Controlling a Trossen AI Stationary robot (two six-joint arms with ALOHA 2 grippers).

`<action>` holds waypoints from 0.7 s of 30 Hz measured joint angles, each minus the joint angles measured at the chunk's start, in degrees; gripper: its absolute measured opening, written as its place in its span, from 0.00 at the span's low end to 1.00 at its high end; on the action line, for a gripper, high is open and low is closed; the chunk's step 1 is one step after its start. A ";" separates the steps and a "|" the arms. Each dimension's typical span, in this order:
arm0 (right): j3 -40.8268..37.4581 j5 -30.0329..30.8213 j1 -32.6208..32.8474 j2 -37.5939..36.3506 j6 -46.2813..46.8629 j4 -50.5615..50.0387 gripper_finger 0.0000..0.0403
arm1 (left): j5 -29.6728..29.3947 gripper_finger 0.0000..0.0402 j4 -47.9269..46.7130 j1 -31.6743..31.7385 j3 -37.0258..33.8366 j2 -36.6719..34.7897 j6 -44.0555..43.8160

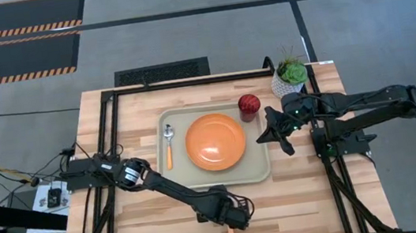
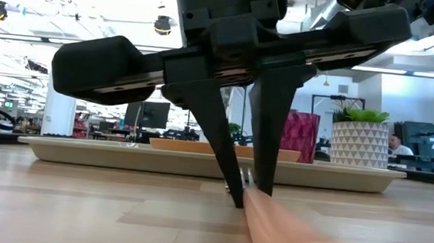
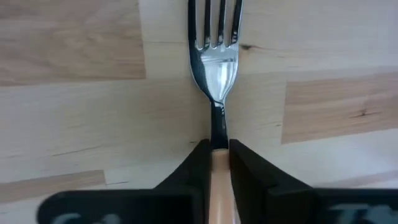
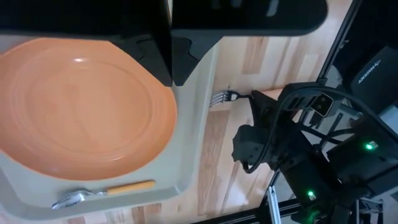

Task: Pick and place plate/cup/fork/spoon on tray
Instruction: Put the light orange fork to the right of the orange spoon on the gray serving tray

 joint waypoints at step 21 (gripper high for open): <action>0.00 0.09 0.00 0.00 -1.03 0.20 0.01 | 2.01 0.05 -3.14 -4.01 2.64 -0.52 -0.98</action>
